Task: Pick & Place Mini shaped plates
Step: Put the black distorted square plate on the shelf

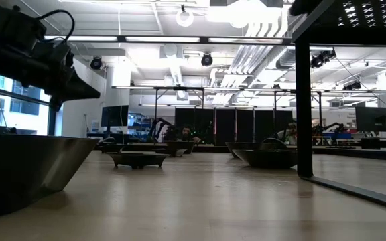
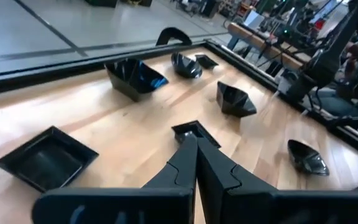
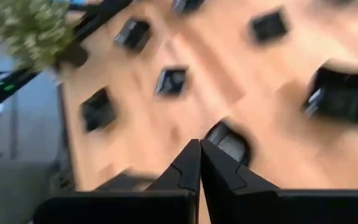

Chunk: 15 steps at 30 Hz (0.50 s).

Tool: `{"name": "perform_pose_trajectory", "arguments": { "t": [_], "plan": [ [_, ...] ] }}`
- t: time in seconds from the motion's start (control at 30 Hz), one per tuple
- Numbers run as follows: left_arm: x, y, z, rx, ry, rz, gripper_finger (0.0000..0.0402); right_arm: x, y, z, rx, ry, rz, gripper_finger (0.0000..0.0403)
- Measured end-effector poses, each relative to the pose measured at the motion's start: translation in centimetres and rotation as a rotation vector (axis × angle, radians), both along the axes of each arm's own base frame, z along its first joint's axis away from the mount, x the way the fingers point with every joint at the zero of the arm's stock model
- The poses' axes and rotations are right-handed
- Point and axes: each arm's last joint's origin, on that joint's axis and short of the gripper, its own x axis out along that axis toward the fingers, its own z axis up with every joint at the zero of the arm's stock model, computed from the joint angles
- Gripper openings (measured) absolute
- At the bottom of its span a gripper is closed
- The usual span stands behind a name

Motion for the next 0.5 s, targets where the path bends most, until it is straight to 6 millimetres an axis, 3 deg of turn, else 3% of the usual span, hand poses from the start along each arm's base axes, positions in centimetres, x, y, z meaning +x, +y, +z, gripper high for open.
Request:
{"name": "perform_pose_trajectory", "arguments": {
  "t": [0.2,0.37,0.5],
  "plan": [
    [0.5,0.5,0.8,0.042,0.003,-0.003,0.0001,1.0,-3.8,-0.2,-0.148,-0.085,-0.036,0.0001],
    [1.0,1.0,1.7,0.097,0.056,0.005,0.0001,2.2,-5.9,-4.1,-0.101,-0.228,-0.015,0.0001],
    [1.5,1.4,2.1,0.081,0.08,0.007,0.0001,2.0,-7.4,-7.2,-0.022,-0.3,-0.073,0.0001]
  ]
}}
